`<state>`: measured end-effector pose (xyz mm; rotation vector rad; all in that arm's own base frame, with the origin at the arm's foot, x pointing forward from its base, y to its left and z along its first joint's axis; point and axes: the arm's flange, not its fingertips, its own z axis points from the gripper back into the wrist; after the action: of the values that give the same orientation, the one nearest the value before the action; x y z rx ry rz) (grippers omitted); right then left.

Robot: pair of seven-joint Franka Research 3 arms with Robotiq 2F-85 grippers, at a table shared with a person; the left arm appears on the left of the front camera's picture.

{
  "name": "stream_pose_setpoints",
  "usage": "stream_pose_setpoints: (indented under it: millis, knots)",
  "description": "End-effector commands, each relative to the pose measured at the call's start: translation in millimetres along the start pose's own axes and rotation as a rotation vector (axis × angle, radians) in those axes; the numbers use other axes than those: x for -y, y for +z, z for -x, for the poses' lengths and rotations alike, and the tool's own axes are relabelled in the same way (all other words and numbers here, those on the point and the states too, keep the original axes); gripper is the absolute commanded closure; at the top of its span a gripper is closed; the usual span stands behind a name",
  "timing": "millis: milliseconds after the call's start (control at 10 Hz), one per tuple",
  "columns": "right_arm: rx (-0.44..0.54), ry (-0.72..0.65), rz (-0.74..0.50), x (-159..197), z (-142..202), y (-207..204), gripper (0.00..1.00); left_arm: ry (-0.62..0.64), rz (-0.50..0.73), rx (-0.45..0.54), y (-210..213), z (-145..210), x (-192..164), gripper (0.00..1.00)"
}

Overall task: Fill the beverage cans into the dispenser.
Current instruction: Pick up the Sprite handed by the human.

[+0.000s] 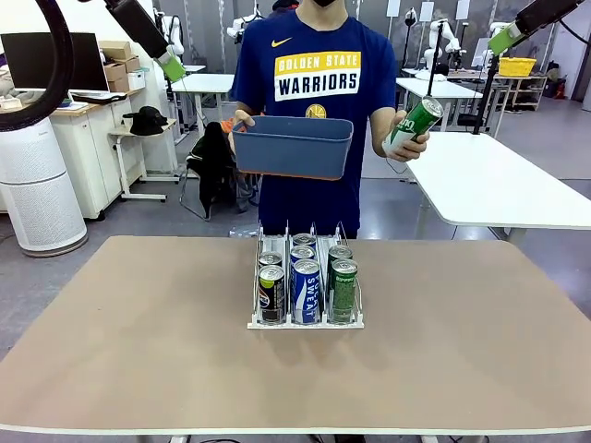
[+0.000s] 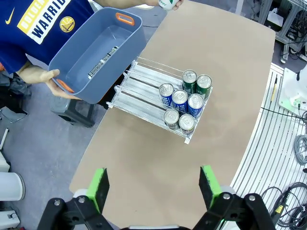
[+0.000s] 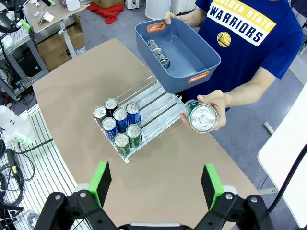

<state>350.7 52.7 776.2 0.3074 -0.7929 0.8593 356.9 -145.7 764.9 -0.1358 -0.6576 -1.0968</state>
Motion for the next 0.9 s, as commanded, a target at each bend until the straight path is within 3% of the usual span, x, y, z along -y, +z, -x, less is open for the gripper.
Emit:
stream_pose_setpoints:
  millis: [0,800]
  knots:
    - [-0.001,0.001,-0.002,-1.2,0.4,-0.4,0.0,-0.002,0.007,-0.005,1.4,1.8,0.1,0.0]
    - [-0.001,0.001,-0.002,-1.2,0.4,-0.4,0.0,-0.002,0.007,-0.005,1.4,1.8,0.1,0.0]
